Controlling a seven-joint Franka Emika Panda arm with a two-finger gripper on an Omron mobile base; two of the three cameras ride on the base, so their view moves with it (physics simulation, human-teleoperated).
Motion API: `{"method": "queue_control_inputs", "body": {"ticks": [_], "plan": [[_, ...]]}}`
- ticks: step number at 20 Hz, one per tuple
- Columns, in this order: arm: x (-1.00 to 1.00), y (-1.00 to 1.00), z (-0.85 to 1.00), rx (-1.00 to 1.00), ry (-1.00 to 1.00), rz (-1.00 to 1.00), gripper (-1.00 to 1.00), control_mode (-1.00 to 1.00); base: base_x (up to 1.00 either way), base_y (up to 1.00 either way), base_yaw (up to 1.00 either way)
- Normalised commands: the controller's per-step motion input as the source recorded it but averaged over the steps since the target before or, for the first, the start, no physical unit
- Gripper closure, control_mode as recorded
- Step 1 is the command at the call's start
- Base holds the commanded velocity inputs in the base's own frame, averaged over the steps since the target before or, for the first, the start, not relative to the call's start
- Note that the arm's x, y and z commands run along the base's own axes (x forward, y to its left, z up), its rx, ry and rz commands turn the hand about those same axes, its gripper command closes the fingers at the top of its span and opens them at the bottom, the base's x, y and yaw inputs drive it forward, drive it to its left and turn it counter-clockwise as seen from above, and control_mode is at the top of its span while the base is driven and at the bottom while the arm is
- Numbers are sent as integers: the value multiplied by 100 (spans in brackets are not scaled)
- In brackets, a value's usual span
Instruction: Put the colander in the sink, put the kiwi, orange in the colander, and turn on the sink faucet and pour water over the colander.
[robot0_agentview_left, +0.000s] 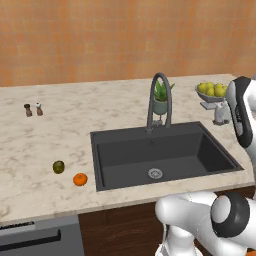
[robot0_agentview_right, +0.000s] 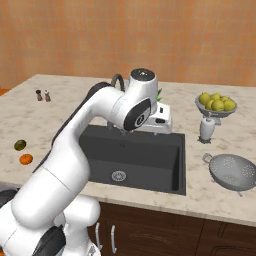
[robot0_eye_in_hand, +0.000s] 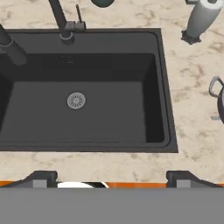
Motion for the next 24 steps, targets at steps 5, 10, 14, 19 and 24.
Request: {"method": "queue_control_inputs", "body": {"ticks": [5, 10, 14, 19, 24], "plan": [[6, -99, -42, -4, 11, 0, -100, -100, 0, 0, 0], [14, -95, -48, -5, 13, 0, -100, -100, 0, 0, 0], [16, -81, -52, -5, 11, 0, -100, -100, 0, 0, 0], [24, -67, -50, -3, 10, 0, -100, -100, 0, 0, 0], [32, -60, -50, 0, 5, 0, -100, -100, 0, 0, 0]]}}
